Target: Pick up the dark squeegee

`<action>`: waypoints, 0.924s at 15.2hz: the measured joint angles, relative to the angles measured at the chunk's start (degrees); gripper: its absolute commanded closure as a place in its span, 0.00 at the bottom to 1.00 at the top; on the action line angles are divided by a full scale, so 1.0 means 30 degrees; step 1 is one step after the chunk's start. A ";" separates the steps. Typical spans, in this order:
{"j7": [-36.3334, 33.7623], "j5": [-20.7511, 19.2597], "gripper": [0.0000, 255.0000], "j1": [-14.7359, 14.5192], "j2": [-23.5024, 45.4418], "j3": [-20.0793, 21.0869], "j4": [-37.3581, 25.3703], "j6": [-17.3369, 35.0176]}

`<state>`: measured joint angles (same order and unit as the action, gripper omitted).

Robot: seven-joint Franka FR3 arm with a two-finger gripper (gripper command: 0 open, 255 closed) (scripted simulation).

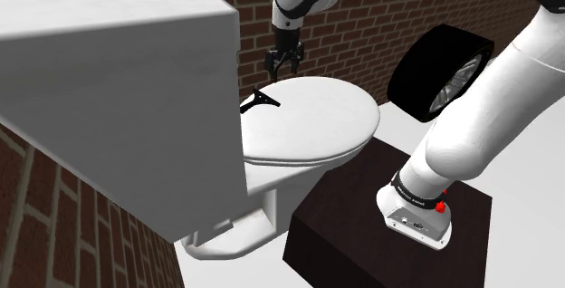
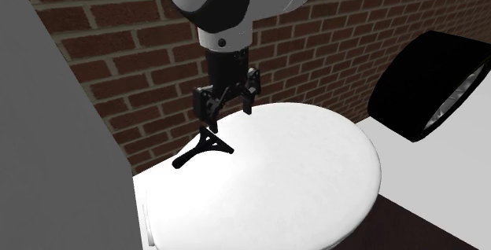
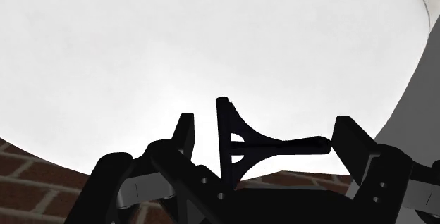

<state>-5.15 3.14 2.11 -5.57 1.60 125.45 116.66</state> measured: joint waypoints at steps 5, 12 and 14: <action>-0.0370 -0.0402 0.00 0.0024 0.3672 -0.0001 -0.2402 0.1259; -0.0849 -0.0954 0.00 -0.0023 0.9007 -0.0195 -0.7363 0.1594; -0.0874 -0.1045 0.00 -0.0001 1.0123 -0.0268 -0.8339 0.1717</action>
<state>-7.77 0.01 2.11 24.80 0.79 100.43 121.81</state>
